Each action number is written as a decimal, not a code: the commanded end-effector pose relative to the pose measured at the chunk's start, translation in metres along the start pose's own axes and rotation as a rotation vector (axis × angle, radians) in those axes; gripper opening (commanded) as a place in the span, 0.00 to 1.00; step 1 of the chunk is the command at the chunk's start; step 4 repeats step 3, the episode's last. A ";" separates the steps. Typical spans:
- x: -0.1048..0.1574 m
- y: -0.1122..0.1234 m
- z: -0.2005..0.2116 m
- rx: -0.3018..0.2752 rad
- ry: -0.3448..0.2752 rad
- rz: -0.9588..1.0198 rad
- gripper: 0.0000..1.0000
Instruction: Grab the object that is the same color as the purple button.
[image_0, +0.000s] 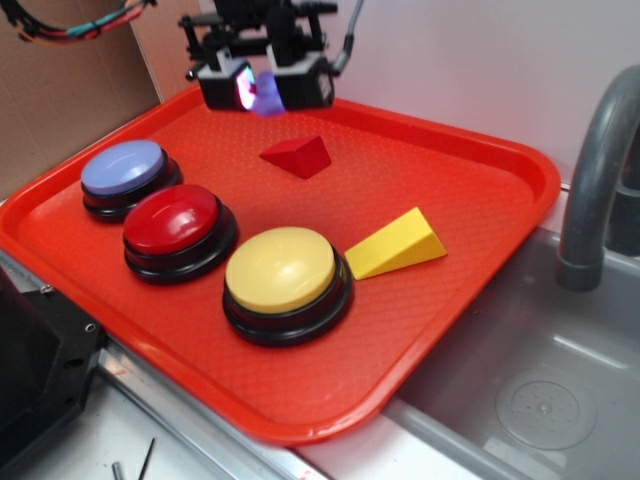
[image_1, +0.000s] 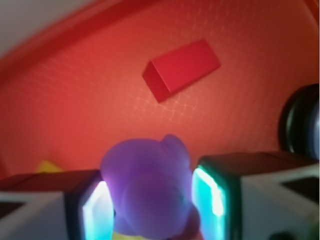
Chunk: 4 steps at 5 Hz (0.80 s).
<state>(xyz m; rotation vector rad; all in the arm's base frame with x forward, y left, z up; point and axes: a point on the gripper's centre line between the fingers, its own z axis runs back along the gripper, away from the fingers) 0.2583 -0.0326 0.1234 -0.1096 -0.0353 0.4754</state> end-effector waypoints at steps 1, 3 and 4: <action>-0.002 0.005 0.095 -0.119 -0.177 0.073 0.00; -0.007 0.020 0.107 -0.068 -0.287 0.118 0.00; -0.007 0.020 0.107 -0.068 -0.287 0.118 0.00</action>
